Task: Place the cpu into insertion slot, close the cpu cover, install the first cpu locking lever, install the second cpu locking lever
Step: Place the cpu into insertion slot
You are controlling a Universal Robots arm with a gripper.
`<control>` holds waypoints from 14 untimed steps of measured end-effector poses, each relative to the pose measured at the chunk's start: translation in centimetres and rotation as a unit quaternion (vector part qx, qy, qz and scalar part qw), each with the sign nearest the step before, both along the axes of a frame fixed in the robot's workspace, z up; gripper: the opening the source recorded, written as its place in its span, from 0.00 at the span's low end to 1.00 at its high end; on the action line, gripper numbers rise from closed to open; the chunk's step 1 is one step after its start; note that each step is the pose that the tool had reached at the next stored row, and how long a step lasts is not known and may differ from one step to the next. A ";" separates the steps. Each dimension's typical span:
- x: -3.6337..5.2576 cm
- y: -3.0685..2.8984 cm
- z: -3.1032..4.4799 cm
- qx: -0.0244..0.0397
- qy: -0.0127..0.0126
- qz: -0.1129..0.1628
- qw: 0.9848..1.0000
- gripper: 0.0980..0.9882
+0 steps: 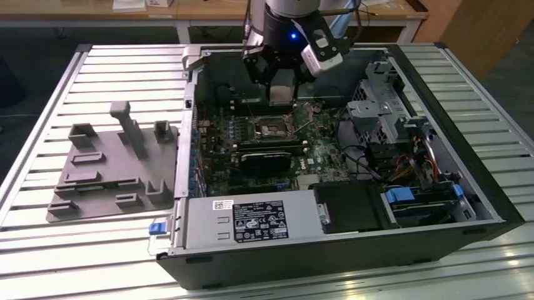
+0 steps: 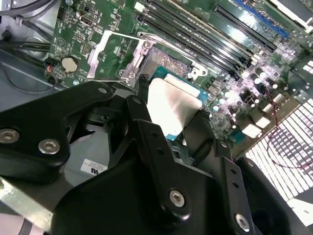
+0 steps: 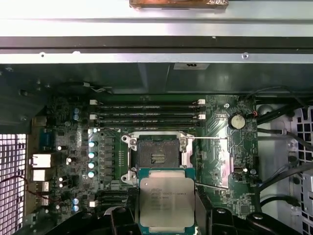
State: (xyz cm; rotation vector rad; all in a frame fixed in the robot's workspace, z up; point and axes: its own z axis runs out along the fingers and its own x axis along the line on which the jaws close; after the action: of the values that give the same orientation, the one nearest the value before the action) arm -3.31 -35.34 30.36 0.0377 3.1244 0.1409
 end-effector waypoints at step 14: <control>-0.04 0.00 -1.45 -0.001 -0.003 -0.073 0.997 0.49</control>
State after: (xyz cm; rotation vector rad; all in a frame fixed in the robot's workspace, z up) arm -3.35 -35.33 28.91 0.2633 3.1010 0.1345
